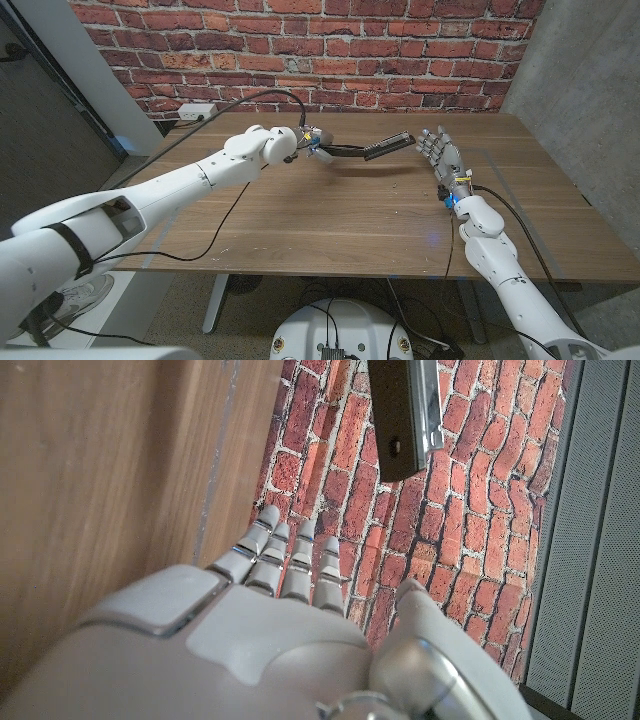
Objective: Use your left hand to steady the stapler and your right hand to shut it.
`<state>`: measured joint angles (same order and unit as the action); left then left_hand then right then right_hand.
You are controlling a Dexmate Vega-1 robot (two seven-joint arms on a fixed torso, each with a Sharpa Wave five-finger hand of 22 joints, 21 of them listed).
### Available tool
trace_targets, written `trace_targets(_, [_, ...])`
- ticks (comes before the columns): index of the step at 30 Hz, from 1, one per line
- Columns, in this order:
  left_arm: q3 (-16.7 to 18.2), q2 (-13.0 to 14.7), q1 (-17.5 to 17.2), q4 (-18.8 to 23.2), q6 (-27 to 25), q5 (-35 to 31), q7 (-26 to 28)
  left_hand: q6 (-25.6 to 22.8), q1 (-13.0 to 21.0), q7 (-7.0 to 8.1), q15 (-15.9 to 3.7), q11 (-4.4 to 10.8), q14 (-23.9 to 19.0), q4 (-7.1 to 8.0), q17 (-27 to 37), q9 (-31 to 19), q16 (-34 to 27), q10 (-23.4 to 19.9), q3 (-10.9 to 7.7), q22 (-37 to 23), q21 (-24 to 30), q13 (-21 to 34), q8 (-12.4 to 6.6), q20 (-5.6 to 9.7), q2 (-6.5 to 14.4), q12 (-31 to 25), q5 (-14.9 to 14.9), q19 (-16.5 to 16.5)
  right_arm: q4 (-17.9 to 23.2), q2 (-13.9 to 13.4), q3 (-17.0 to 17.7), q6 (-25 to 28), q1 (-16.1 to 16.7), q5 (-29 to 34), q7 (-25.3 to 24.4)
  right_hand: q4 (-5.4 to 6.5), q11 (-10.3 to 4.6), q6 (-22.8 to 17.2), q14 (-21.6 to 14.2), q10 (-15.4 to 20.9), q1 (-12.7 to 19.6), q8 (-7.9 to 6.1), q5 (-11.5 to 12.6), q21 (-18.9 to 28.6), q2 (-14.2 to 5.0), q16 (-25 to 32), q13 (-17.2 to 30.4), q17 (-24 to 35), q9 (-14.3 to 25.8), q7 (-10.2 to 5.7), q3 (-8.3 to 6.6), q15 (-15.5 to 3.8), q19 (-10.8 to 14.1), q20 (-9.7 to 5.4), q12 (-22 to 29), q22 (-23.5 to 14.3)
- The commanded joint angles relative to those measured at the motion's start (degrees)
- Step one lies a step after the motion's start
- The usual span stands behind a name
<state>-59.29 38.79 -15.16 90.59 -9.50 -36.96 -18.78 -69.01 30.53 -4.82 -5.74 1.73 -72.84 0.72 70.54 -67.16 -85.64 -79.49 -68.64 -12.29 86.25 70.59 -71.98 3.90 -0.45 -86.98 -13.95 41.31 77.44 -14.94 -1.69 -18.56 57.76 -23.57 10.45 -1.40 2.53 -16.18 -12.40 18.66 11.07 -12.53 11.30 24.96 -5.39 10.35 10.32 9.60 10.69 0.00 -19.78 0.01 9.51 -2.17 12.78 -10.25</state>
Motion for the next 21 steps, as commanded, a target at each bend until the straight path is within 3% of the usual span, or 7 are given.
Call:
trace_targets(1, [1.64, -1.03, 0.38, -0.29, -1.03, 5.66, -2.19, -1.87, -2.20, -1.96, -0.37, 0.34, 0.15, -0.20, -0.01, -0.12, -0.52, -0.36, -0.74, 0.23, 0.92, 0.15, -0.50, 0.11, 1.41, -2.92, 0.50, -0.36, -0.96, 0.52, 0.24, -2.04, 0.73, -0.79, 0.63, -1.01, -0.45, -1.28, -1.30, 0.98, 1.63, -0.51, 0.15, -0.44, 0.37, 0.37, 0.24, 0.04, 0.21, -0.05, -0.25, -0.23, 0.98, -0.18, 0.54, -0.18])
trace_targets(13, [-0.46, -3.81, 4.60, -2.71, -2.51, 9.88, -10.73, -1.77, -4.30, -1.99, -0.35, 0.42, 0.45, -1.04, -0.04, 0.83, -1.04, -0.10, -1.11, 0.74, 2.07, 0.18, -0.57, 0.24, 2.31, -2.87, 0.78, -0.85, -5.28, 2.60, 1.03, -6.43, 0.01, -4.65, 5.98, -3.58, -1.27, -2.74, -1.93, 2.21, 4.88, -0.63, 0.25, -0.90, 0.95, 0.22, 0.27, 0.05, 0.30, -0.69, -0.83, -1.02, 1.56, -0.66, 0.73, -0.20])
trace_targets(21, [-3.21, -6.23, 8.74, -4.53, -3.36, 10.52, -16.49, -1.64, -5.74, -1.64, -0.23, 0.57, 0.78, -1.83, -0.06, 2.10, -1.30, 0.16, -1.18, 0.95, 2.54, 0.19, -0.27, 0.10, 3.04, -2.83, 0.86, -1.41, -6.79, 3.25, 1.21, -8.74, -0.22, -4.45, 6.94, -5.82, -2.82, -4.00, -2.63, 3.00, 8.17, -0.74, 0.46, -1.16, 0.93, 0.23, 0.30, 0.04, 0.38, -1.74, -1.55, -2.07, 2.28, -1.04, 0.81, -0.31])
